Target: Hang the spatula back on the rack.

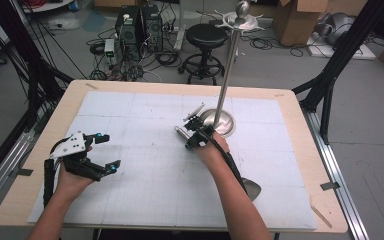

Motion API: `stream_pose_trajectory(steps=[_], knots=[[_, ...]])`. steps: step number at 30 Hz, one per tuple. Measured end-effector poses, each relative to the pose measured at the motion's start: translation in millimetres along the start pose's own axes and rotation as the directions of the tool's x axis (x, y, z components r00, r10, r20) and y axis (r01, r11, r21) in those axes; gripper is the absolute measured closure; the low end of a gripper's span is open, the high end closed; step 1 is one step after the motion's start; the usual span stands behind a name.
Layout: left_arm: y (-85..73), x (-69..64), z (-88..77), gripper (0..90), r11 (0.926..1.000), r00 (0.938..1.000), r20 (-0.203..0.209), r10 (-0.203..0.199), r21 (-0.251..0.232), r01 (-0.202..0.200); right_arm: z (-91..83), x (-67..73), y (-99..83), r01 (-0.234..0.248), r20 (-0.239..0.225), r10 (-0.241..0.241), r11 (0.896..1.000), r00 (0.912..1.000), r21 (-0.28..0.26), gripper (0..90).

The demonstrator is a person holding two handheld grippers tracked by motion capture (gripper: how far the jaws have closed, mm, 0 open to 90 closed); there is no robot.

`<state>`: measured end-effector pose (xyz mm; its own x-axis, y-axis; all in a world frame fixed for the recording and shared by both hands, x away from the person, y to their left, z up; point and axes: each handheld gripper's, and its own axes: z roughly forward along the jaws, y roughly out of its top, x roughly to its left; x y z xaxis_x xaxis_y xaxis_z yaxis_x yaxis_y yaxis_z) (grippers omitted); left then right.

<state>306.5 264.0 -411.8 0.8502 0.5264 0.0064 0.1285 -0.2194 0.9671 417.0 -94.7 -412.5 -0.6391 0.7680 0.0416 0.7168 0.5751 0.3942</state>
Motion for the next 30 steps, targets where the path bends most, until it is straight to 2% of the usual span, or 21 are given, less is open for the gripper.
stream_pose_trajectory(steps=[6, 9, 12, 18, 20, 26, 30], knots=[[0.7, 0.7, -1.3, 1.7, 1.0000, 1.0000, -0.005, 0.003, -0.009, -0.003, -20.0, 3.9, -2.0, 0.063, -0.019, -0.064, 0.996, 0.9978, -0.071, 68.5], [0.7, 0.4, -1.5, 1.7, 1.0000, 1.0000, -0.007, 0.001, -0.007, -0.001, -34.0, 2.9, -4.4, 0.069, -0.037, -0.074, 0.990, 0.9966, -0.122, 68.5], [0.6, 0.0, -1.1, 1.7, 1.0000, 1.0000, -0.007, 0.003, -0.001, -0.003, -51.9, -2.0, -8.1, 0.065, -0.066, -0.079, 0.979, 0.9947, -0.191, 68.5], [0.6, 0.5, -1.3, 1.7, 1.0000, 1.0000, -0.009, 0.003, -0.004, -0.003, -84.8, -16.8, -17.4, 0.041, -0.098, -0.077, 0.945, 0.9922, -0.325, 68.9], [0.6, 0.6, -1.5, 1.7, 1.0000, 0.9999, -0.011, 0.001, -0.004, -0.001, -95.3, -22.7, -21.1, 0.037, -0.111, -0.084, 0.928, 0.9902, -0.370, 68.9], [0.7, 0.4, -1.4, 1.7, 1.0000, 0.9999, -0.011, 0.005, 0.001, -0.005, -117.2, -31.1, -30.9, 0.028, -0.132, -0.101, 0.885, 0.9861, -0.464, 69.0], [0.6, 0.4, -1.4, 1.7, 1.0000, 0.9999, -0.010, 0.004, 0.001, -0.004, -129.3, -33.8, -36.3, 0.029, -0.137, -0.114, 0.861, 0.9840, -0.508, 69.1]])
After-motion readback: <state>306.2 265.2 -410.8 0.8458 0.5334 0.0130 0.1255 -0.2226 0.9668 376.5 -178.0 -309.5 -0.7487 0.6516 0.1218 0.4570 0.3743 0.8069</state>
